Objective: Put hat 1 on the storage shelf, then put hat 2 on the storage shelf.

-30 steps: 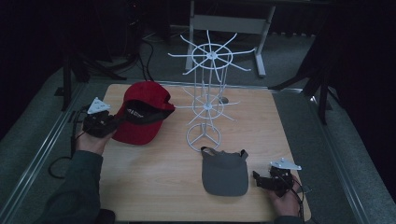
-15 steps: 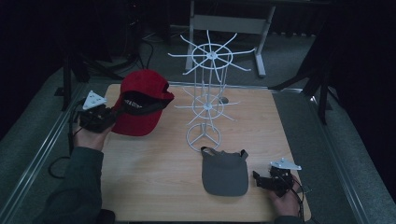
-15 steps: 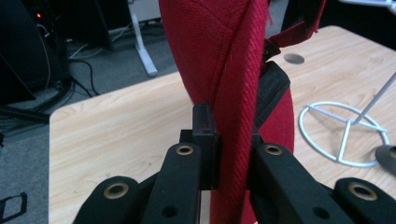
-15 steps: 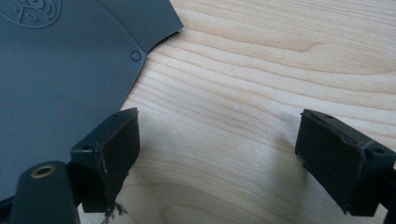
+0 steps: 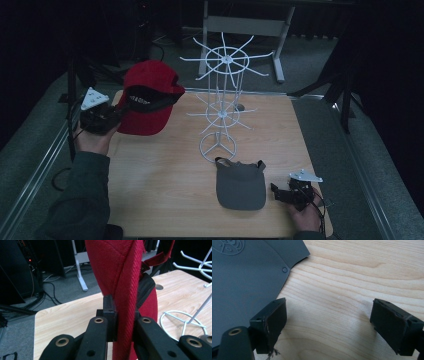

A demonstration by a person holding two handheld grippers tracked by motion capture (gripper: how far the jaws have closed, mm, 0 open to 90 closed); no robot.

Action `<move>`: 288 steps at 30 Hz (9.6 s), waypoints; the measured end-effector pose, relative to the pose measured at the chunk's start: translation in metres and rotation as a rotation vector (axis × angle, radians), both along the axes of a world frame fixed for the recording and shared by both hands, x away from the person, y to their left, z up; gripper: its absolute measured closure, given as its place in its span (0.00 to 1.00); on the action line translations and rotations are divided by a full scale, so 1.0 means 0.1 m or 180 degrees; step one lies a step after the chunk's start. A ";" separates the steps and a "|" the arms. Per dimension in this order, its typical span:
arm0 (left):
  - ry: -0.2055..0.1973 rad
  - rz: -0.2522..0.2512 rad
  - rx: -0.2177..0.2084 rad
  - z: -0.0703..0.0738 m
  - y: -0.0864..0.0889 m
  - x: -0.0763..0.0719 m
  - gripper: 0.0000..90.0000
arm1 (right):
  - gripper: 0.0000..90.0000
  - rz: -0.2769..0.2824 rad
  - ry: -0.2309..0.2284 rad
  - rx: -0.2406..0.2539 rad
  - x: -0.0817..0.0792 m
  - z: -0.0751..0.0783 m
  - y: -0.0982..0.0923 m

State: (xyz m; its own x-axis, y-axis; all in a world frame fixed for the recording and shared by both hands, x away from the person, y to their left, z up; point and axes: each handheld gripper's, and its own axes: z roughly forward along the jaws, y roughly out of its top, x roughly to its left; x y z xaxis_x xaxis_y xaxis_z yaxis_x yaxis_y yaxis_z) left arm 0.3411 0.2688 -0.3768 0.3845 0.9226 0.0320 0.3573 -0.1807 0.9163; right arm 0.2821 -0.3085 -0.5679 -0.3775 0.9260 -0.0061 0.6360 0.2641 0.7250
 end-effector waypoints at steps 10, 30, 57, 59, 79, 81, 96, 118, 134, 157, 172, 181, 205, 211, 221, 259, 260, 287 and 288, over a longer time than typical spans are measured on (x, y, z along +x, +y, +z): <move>-0.0078 -0.0010 -0.0035 0.14 -0.07 0.06 0.94 | 0.15 0.0006 -0.0005 -0.0005 0.00 0.00 0.00; -0.0287 -0.0002 -0.0129 0.44 -0.14 0.17 0.94 | 0.15 0.0002 -0.0003 -0.0002 0.00 0.00 0.00; -0.0465 -0.0016 -0.0411 0.64 -0.28 0.26 0.94 | 0.15 0.0001 -0.0002 0.0001 0.00 0.00 0.00; -0.0483 -0.0032 -0.0481 0.65 -0.30 0.26 0.94 | 0.15 0.0001 -0.0003 -0.0001 0.00 0.00 0.00; -0.0559 -0.0009 -0.0765 0.75 -0.33 0.27 0.94 | 0.15 0.0001 -0.0003 -0.0001 0.00 0.00 0.00; -0.0569 -0.0009 -0.0774 0.76 -0.33 0.26 0.94 | 0.15 0.0002 -0.0004 -0.0001 0.00 0.00 0.00; -0.0636 -0.0034 -0.1002 0.79 -0.31 0.26 0.94 | 0.15 0.0012 -0.0003 0.0000 0.00 0.00 0.00; -0.0647 -0.0240 -0.0838 0.73 -0.36 0.14 0.94 | 0.15 0.0018 -0.0004 0.0000 0.00 0.00 0.00; -0.0555 -0.0271 -0.0771 0.31 -0.33 0.03 0.94 | 0.15 0.0020 -0.0008 -0.0004 0.00 0.00 0.00; -0.0366 -0.0353 -0.0626 -0.33 -0.48 0.03 0.92 | 0.15 0.0023 -0.0003 -0.0004 0.00 0.00 0.00; -0.0276 -0.0415 -0.0545 -0.39 -0.39 -0.06 0.62 | 0.16 0.0036 0.0010 -0.0009 0.00 0.00 0.00; -0.0321 -0.0413 -0.0566 -0.37 -0.27 -0.20 0.57 | 0.49 -0.0003 0.0154 0.0157 0.04 0.13 -0.04; -0.0204 -0.0273 -0.0628 -0.65 0.00 -0.50 0.59 | 1.00 0.0701 0.0161 0.0070 0.70 0.59 0.55; -0.0163 -0.0265 -0.0618 -0.70 0.00 -0.49 0.59 | 1.00 0.0787 0.0494 -0.0280 0.91 0.44 0.73; -0.0128 -0.0251 -0.0609 -0.74 0.00 -0.49 0.59 | 1.00 0.0473 0.0618 -0.0555 0.83 0.34 0.57; -0.0006 -0.0266 -0.0558 -0.85 -0.09 -0.43 0.59 | 0.52 0.1249 0.0571 -0.0382 0.77 0.44 0.83; -0.0003 -0.0261 -0.0557 -0.85 -0.09 -0.42 0.59 | 0.53 0.1263 0.0567 -0.0430 0.79 0.44 0.85; 0.0129 -0.0226 -0.0503 -0.99 -0.11 -0.42 0.60 | 0.97 0.1291 0.0634 -0.0628 1.12 0.34 1.06; 0.0134 -0.0224 -0.0505 -1.00 -0.10 -0.42 0.60 | 0.98 0.1277 0.0602 -0.0608 1.12 0.35 1.05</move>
